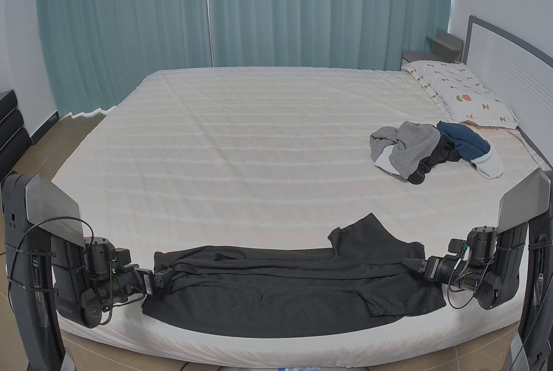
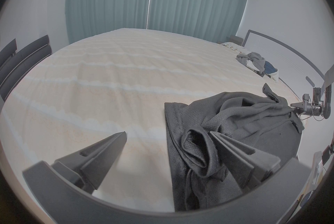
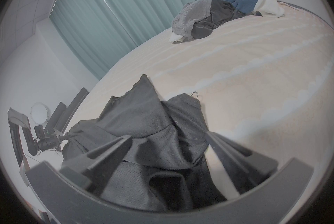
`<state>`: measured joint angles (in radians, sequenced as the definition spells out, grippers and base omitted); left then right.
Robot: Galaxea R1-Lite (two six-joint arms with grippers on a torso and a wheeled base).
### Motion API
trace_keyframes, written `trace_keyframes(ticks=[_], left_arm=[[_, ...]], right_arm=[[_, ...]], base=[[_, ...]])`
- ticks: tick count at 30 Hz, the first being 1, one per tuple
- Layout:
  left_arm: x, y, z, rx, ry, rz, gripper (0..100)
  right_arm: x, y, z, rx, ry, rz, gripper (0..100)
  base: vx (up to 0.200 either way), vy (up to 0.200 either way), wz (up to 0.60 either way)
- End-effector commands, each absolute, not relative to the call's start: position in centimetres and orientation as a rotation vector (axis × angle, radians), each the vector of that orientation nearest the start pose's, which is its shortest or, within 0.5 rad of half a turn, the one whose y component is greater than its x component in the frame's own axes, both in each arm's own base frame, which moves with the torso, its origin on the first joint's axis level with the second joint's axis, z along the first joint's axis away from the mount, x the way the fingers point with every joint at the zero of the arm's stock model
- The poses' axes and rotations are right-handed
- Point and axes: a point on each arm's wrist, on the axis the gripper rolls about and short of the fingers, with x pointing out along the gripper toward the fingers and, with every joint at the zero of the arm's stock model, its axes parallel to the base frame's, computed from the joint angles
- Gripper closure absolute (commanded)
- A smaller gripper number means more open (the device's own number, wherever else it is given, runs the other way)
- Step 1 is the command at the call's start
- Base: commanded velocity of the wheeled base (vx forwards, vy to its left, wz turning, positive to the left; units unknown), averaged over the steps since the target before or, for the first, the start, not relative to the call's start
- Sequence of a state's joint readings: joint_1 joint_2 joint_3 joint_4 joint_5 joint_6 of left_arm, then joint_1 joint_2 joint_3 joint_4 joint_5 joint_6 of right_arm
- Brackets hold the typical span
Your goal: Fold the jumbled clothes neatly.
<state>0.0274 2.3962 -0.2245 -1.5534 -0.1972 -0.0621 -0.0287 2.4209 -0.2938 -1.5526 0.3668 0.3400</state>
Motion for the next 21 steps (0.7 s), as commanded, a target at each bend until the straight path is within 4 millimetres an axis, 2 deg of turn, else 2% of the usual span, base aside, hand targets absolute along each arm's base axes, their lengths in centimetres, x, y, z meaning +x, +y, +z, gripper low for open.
trace_keyframes(ticks=[1, 7, 12, 15, 21], left_arm=[[26.1, 1.0, -2.5, -0.142, 0.576, -0.128, 0], [25.3, 2.2, -1.3, -0.193, 0.549, -0.158, 0], [25.8, 2.1, -0.4, -0.309, 0.514, -0.135, 0], [26.0, 2.0, -0.1, -0.366, 0.504, -0.129, 0], [26.1, 0.0, 0.2, -0.518, 0.523, -0.146, 0]], right_arm=[[28.4, -0.4, -1.8, 0.502, 0.528, 0.222, 0], [28.5, -0.8, -1.0, 0.576, 0.505, 0.198, 0], [28.5, -0.6, -1.0, 0.656, 0.514, 0.172, 0], [28.4, -0.6, -1.0, 0.702, 0.523, 0.160, 0], [28.2, -0.6, -1.1, 0.840, 0.547, 0.118, 0]], base=[[0.000, 0.000, 0.00], [0.000, 0.000, 0.00], [0.000, 0.000, 0.00], [0.000, 0.000, 0.00], [0.000, 0.000, 0.00]])
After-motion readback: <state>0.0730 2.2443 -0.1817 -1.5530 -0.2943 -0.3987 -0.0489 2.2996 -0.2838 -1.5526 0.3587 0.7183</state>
